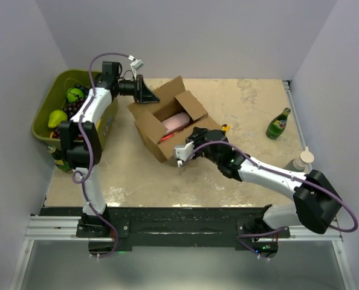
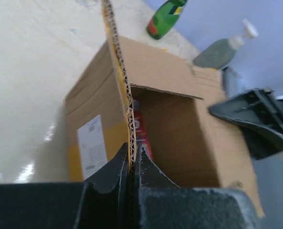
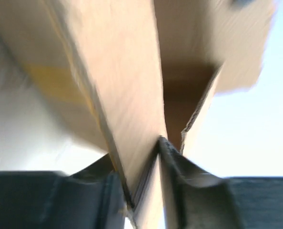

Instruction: Unpack the express box

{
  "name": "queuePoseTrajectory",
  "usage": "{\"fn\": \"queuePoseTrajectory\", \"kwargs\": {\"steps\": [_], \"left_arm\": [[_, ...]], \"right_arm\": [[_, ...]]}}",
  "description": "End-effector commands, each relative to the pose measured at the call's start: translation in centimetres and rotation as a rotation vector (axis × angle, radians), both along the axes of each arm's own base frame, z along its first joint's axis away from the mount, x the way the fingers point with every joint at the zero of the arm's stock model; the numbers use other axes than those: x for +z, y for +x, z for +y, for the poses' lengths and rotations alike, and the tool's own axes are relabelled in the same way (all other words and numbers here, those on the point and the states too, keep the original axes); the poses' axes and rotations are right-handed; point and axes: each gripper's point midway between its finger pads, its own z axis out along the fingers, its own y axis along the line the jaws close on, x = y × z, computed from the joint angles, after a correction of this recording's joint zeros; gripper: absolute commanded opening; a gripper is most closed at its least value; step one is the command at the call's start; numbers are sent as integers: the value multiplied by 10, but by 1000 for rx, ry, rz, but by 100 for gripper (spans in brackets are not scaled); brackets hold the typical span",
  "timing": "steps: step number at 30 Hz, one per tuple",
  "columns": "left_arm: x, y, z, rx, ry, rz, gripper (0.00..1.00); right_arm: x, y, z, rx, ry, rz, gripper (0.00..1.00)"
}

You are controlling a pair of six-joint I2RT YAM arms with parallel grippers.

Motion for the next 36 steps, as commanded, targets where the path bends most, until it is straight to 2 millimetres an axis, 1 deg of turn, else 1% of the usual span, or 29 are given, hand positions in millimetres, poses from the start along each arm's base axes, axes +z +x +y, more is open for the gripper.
{"fn": "queuePoseTrajectory", "kwargs": {"steps": [1, 2, 4, 5, 6, 7, 8, 9, 10, 11, 12, 13, 15, 16, 17, 18, 19, 20, 22, 23, 24, 25, 26, 28, 29, 30, 31, 33, 36], "left_arm": [[-52, -51, -24, -162, -163, 526, 0], [-49, -47, -25, -159, -163, 515, 0], [-43, -46, -25, -130, -151, 551, 0], [-37, -46, -25, -120, -143, 534, 0], [-39, -48, -24, -106, -134, 546, 0], [-41, -48, -23, -85, -120, 553, 0], [-37, -50, -23, -72, -113, 560, 0], [-42, -54, -22, -55, -103, 576, 0], [-41, -55, -22, -43, -94, 566, 0], [-28, -53, -22, -28, -101, 520, 0], [-31, -55, -21, -10, -98, 529, 0], [-25, -50, -21, 2, -106, 473, 0], [-16, -53, -21, 32, -119, 494, 0], [-11, -48, -22, 53, -124, 450, 0], [-1, -49, -22, 64, -140, 456, 0], [-3, -53, -22, 71, -146, 465, 0], [5, -47, -23, 82, -161, 406, 0], [11, -50, -23, 93, -174, 419, 0], [8, -50, -23, 115, -181, 426, 0], [9, -52, -22, 125, -184, 436, 0], [9, -52, -22, 131, -184, 433, 0], [9, -51, -22, 147, -182, 426, 0], [9, -53, -21, 151, -178, 415, 0], [8, -53, -20, 165, -174, 414, 0], [9, -54, -20, 167, -173, 408, 0], [9, -55, -20, 167, -173, 406, 0], [8, -55, -19, 174, -170, 407, 0], [9, -56, -19, 175, -169, 402, 0], [10, -55, -19, 175, -167, 393, 0]], "right_arm": [[-41, -18, -49, -156, -171, 316, 46], [-17, -15, -46, -152, -140, 300, 52], [3, -28, -56, -119, -173, 320, 61], [31, -30, -52, -81, -142, 300, 66], [43, -35, -64, -74, -157, 304, 71], [77, -32, -64, -64, -114, 258, 79], [94, -30, -68, -52, -104, 233, 81], [106, -23, -78, -79, -83, 230, 83], [150, -15, -79, -83, -18, 171, 82], [162, -14, -81, -83, 8, 191, 81], [177, -5, -84, -105, 39, 191, 81], [211, 5, -76, -104, 98, 161, 80], [227, 12, -58, -99, 206, 225, 77], [237, 26, -41, -87, 256, 249, 74], [242, 31, -27, -107, 374, 308, 67], [244, 37, -13, -120, 438, 332, 64], [240, 45, 0, -131, 490, 363, 62], [225, 58, 18, -147, 540, 425, 61], [212, 54, 52, -119, 537, 473, 54], [185, 54, 68, -139, 495, 532, 51], [174, 41, 84, -128, 466, 569, 40], [169, 36, 89, -140, 458, 602, 28], [144, 28, 89, -196, 438, 701, 18], [124, 22, 84, -272, 442, 775, 4], [117, 23, 75, -333, 449, 777, 1], [119, 22, 69, -353, 460, 764, 0], [107, 20, 63, -385, 439, 769, 0], [105, 16, 54, -421, 448, 777, 0], [90, 4, 46, -456, 409, 828, 0]]}}
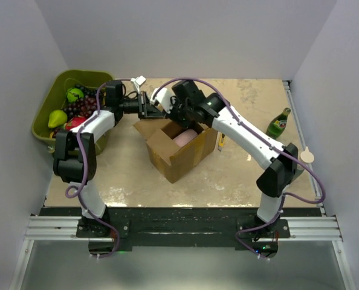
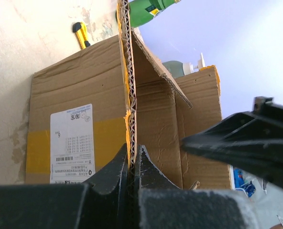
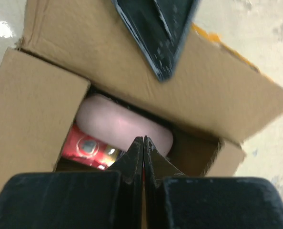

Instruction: Unpack the express box

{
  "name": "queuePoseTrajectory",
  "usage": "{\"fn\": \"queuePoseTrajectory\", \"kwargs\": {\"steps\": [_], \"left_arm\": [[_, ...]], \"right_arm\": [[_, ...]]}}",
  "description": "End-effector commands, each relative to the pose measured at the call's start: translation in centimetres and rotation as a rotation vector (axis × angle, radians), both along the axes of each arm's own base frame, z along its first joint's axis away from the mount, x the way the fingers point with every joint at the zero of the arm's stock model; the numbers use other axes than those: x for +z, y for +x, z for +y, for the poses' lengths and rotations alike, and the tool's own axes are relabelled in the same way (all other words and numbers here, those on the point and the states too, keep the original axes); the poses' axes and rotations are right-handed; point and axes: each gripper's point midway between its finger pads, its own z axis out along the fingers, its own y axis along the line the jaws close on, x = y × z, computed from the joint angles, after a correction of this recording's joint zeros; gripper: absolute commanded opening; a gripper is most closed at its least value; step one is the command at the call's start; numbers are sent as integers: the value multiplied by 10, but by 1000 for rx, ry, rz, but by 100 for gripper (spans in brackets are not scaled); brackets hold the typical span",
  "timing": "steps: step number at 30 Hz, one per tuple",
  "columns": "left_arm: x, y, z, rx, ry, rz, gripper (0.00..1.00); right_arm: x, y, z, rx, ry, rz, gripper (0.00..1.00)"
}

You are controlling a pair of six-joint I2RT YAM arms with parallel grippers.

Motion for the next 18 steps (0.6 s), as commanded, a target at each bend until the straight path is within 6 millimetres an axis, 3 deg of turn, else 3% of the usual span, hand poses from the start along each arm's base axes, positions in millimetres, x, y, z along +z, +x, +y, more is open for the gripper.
{"fn": "queuePoseTrajectory", "kwargs": {"steps": [1, 4, 9, 12, 15, 18], "left_arm": [[24, 5, 1, 35, 2, -105, 0], [24, 3, 1, 30, 5, -109, 0], [25, 1, 1, 20, -2, -107, 0], [28, 0, 1, 15, -11, -110, 0], [27, 0, 1, 11, -11, -109, 0], [25, -2, 1, 7, -12, -105, 0]], "right_arm": [[33, -18, -32, -122, 55, -5, 0], [13, -22, -55, -176, -24, -1, 0], [-7, -7, -87, -270, -44, 28, 0], [-2, 12, -99, -321, -65, -33, 0], [16, 33, -112, -371, -85, -125, 0], [35, 45, -112, -380, -71, -184, 0]]}}
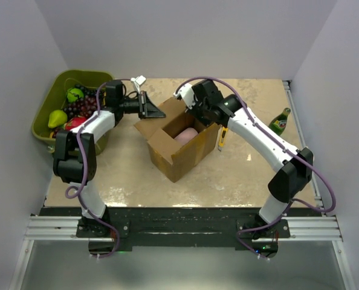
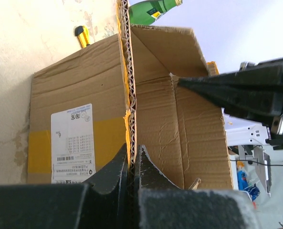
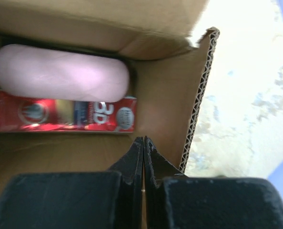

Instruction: Unpack the express box

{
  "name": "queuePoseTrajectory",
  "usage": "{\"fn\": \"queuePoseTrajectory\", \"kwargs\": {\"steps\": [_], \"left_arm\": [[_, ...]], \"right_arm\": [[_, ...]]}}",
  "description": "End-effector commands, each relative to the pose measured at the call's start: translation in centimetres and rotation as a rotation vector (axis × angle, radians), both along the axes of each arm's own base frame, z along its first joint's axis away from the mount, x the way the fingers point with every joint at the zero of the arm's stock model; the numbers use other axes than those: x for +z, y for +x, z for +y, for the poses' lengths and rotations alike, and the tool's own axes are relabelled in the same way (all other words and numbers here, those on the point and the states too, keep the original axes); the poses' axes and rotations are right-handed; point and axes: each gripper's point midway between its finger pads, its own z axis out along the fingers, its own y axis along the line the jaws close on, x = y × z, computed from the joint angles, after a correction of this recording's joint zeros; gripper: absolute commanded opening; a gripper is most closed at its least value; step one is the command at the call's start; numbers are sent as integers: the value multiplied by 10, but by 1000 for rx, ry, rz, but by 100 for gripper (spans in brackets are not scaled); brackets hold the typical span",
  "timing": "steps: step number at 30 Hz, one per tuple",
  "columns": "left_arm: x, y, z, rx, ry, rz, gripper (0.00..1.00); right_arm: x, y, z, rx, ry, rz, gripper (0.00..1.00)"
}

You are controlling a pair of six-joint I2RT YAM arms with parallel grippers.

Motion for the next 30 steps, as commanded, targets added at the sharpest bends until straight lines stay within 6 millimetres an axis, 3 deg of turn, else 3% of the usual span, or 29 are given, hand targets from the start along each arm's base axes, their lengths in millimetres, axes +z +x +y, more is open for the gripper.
{"fn": "queuePoseTrajectory", "kwargs": {"steps": [1, 6, 7, 9, 12, 15, 19, 24, 26, 27, 28, 29, 30], "left_arm": [[26, -5, 2, -8, -19, -97, 0], [24, -9, 2, -27, -16, -114, 0], [24, -10, 2, -27, -16, -115, 0], [25, -10, 2, -29, -13, -126, 0], [26, -9, 2, -30, -8, -131, 0], [24, -8, 3, -31, 3, -141, 0], [20, -10, 3, -32, 9, -136, 0], [19, -8, 3, -39, 23, -149, 0], [27, -3, 3, -45, 39, -196, 0], [27, -4, 5, -44, 57, -181, 11], [41, 5, 6, -55, 89, -311, 20], [49, 7, 8, -58, 120, -375, 27], [57, 3, 13, -56, 168, -407, 38]], "right_arm": [[51, 31, -8, -57, 2, -183, 0], [39, 47, -17, -69, -56, -199, 2], [28, 48, -18, -72, -68, -176, 2], [16, 52, -25, -98, -47, -135, 16], [-3, 54, -36, -120, 14, -27, 54], [-16, 54, -39, -121, 26, 23, 69], [-26, 51, -35, -101, 51, 70, 72], [-52, 42, -29, -57, 70, 176, 64], [-62, 35, -26, -18, 85, 233, 51], [-67, 32, -25, -7, 85, 253, 39], [-68, 30, -23, 6, 90, 263, 29], [-69, 26, -20, 24, 104, 283, 9], [-70, 25, -19, 30, 107, 288, 0]]}}
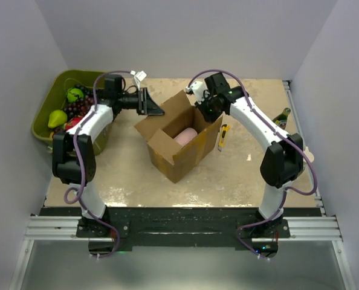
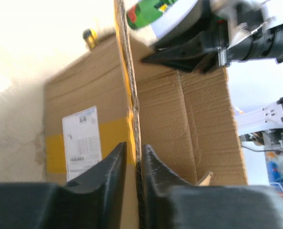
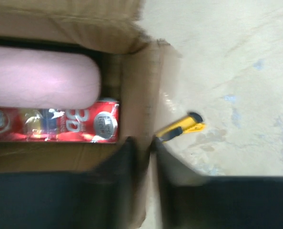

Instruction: Unpack the express box

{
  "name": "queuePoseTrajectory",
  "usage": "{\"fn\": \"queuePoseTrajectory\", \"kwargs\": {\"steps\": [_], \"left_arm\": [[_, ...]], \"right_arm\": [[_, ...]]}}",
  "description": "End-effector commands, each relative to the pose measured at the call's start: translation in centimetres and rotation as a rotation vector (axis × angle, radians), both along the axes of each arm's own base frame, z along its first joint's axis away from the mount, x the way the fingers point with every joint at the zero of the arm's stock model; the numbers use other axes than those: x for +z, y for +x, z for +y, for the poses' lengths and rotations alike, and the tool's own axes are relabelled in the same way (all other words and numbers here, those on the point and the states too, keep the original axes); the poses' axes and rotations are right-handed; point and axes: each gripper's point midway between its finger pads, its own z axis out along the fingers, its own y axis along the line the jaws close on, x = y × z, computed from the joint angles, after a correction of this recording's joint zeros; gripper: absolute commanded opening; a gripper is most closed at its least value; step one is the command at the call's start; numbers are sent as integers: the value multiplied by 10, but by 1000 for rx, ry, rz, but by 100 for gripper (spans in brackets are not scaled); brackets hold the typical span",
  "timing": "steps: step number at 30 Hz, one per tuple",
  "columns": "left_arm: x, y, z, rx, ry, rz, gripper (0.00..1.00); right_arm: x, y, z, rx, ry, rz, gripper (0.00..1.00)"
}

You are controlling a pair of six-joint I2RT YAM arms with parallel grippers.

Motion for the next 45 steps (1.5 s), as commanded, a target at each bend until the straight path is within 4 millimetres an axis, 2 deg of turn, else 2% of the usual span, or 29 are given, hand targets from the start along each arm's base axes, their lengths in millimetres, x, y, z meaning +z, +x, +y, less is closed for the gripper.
{"fn": "queuePoseTrajectory", "kwargs": {"steps": [1, 2, 3, 5, 6, 8, 9, 10, 11, 12, 14, 17, 18, 19, 20, 22, 25, 26, 28, 29, 33, 35, 36, 37, 38, 39, 43, 44, 45], "left_arm": [[74, 9, 13, -49, 151, -486, 42], [87, 7, 16, -56, 177, -585, 45], [120, -4, 20, -44, 199, -737, 51], [152, -14, 24, -49, 245, -979, 63], [179, -31, 25, -47, 258, -1090, 75], [194, -51, 14, -145, 296, -1280, 88], [189, -69, 11, -223, 331, -1245, 91], [184, -83, -8, -360, 361, -1385, 91], [174, -93, -14, -443, 384, -1389, 92], [153, -107, -15, -549, 402, -1300, 92], [138, -123, -32, -674, 386, -1308, 90], [121, -113, -45, -634, 390, -1183, 83], [117, -99, -50, -598, 398, -1187, 80], [117, -97, -52, -557, 390, -1132, 78], [121, -83, -57, -508, 402, -1160, 75], [117, -78, -61, -436, 378, -1051, 74], [118, -97, -76, -526, 237, -993, 76], [104, -107, -79, -579, 198, -904, 77], [100, -115, -86, -636, 182, -882, 77], [82, -113, -87, -656, 213, -823, 76], [48, -100, -92, -629, 288, -726, 62], [48, -87, -93, -583, 329, -805, 60], [35, -86, -90, -572, 353, -791, 59], [33, -81, -89, -548, 374, -813, 59], [37, -71, -87, -505, 408, -879, 59], [24, -72, -85, -522, 430, -896, 59], [7, -69, -80, -585, 495, -957, 58], [-5, -79, -78, -639, 491, -908, 57], [3, -77, -78, -691, 481, -994, 57]], "right_arm": [[-14, -20, 11, 62, 58, 117, 0], [-13, -20, 12, 62, 63, 112, 0], [-10, -19, 13, 68, 71, 106, 0], [-8, -18, 14, 72, 73, 98, 0], [-6, -16, 13, 69, 70, 89, 0], [-6, -15, 12, 70, 61, 86, 0], [-4, -13, 13, 73, 63, 78, 0], [-4, -12, 14, 80, 61, 76, 0], [-5, -11, 14, 79, 62, 77, 0], [-1, -8, 16, 81, 66, 68, 0], [-1, -6, 18, 82, 69, 65, 0], [5, 0, 19, 77, 74, 43, 0], [8, 1, 19, 76, 75, 35, 0], [9, 2, 18, 73, 75, 31, 0], [11, 3, 18, 72, 77, 24, 0], [15, 3, 20, 72, 82, 17, 0], [17, 4, 19, 63, 85, 10, 0], [17, 5, 19, 61, 80, 8, 0], [17, 6, 18, 62, 75, 4, 0], [18, 7, 18, 61, 75, 0, 0], [20, 11, 20, 56, 81, -6, 0], [20, 12, 21, 56, 82, -9, 0], [20, 13, 21, 53, 84, -8, 0], [20, 12, 22, 55, 86, -7, 0], [21, 12, 22, 55, 89, -9, 0], [22, 12, 22, 54, 92, -9, 0], [20, 13, 22, 53, 89, -9, 0], [20, 14, 21, 53, 86, -10, 0], [20, 14, 21, 53, 87, -12, 0]]}}
